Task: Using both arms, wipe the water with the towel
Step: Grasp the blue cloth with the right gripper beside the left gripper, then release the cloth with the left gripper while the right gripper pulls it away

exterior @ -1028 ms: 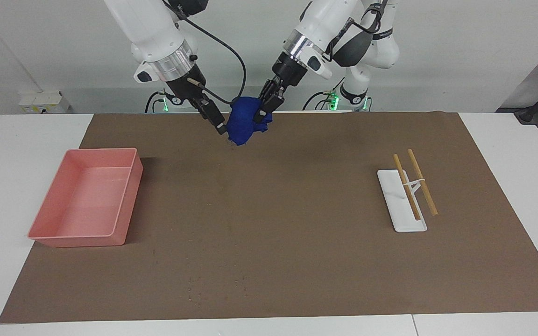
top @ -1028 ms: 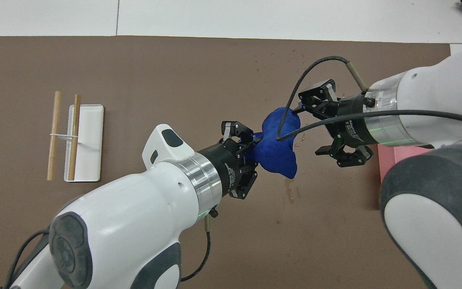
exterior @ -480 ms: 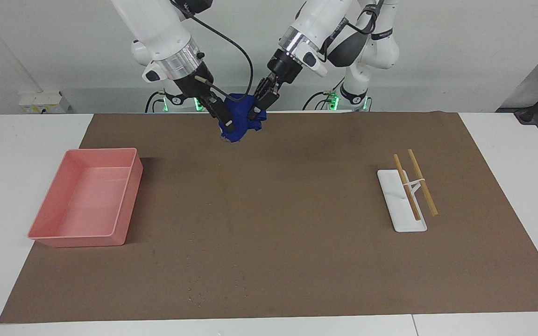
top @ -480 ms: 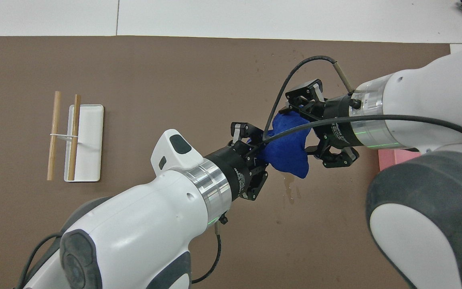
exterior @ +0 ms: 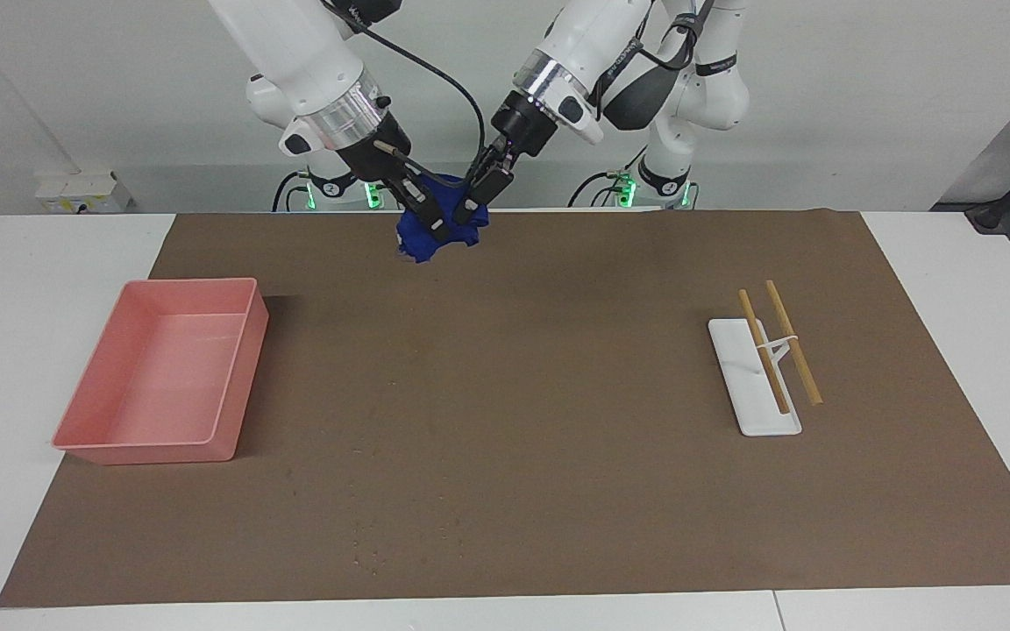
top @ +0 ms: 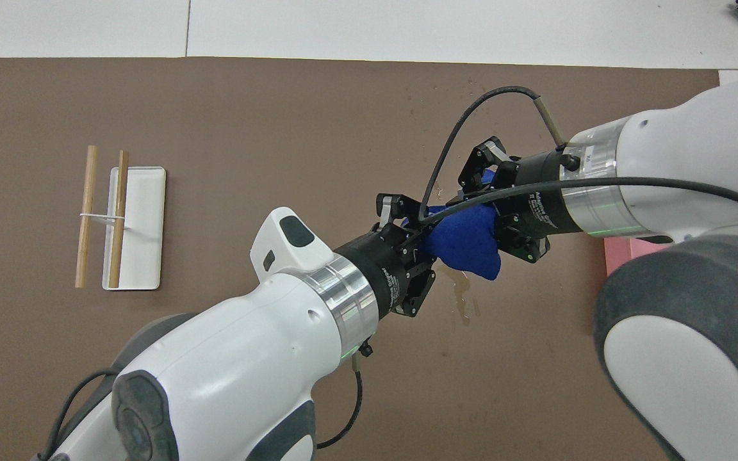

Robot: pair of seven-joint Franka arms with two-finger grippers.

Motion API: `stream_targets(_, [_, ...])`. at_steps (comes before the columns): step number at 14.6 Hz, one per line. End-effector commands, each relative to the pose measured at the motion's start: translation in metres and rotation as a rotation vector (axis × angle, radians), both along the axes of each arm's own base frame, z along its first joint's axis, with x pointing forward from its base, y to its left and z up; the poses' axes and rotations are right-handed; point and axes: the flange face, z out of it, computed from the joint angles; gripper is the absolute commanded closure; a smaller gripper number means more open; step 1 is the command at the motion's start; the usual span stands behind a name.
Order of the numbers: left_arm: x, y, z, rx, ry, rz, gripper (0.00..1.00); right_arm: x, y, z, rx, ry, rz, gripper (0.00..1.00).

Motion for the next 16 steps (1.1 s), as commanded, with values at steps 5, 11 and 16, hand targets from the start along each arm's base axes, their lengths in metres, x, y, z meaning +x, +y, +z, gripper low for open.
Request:
stream_targets(5, [-0.003,-0.002,-0.001,-0.013,0.007,-0.003,0.69,0.008,-0.005,0.001,0.026,-0.031,-0.054,1.00])
stream_targets(11, [-0.002,0.010,-0.015,0.194,0.038,-0.121,0.00,0.036,-0.041,-0.031,0.022,-0.077,-0.150,1.00])
stream_targets(16, [0.025,0.070,-0.030,0.486,0.085,-0.345,0.00,0.089,-0.087,-0.113,-0.006,-0.131,-0.240,1.00])
